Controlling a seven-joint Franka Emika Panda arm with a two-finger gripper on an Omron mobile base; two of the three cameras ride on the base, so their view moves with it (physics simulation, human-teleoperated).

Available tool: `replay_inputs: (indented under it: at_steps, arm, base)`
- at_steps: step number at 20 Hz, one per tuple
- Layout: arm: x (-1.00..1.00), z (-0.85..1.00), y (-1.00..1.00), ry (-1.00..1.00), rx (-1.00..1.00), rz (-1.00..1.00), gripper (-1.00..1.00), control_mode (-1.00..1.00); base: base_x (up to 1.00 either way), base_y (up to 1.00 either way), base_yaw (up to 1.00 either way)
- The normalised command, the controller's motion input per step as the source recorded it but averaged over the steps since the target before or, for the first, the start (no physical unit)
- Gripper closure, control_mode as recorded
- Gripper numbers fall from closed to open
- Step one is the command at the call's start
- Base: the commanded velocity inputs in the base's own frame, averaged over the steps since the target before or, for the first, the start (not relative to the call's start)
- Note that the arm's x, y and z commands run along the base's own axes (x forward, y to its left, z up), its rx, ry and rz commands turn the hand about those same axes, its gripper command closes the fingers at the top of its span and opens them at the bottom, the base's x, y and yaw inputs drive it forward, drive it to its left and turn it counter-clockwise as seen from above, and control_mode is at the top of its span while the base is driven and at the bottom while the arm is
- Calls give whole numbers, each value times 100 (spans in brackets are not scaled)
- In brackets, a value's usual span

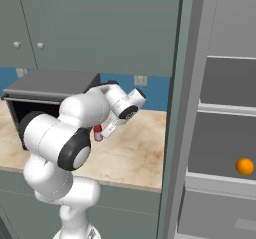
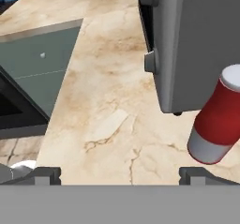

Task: Place the ketchup and mayonnaise from the counter to the top shelf of the fridge. If the existing items in the fridge are on the top shelf, move them to other shelves.

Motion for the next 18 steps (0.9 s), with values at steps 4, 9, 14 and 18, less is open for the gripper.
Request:
replay_inputs:
  at_steps: [4,9,14,18]
  arm:
    - [0,-3,0,0,20,0,-100,-100]
    - [-2,-6,4,0,8,0,-100,-100]
    - [0,-3,22,0,5,0,-100,-100]
    - [10,0,18,0,5,-1,-100,-100]
  base:
    - [0,0,0]
    - [0,0,0]
    - [0,0,0]
    - [0,0,0]
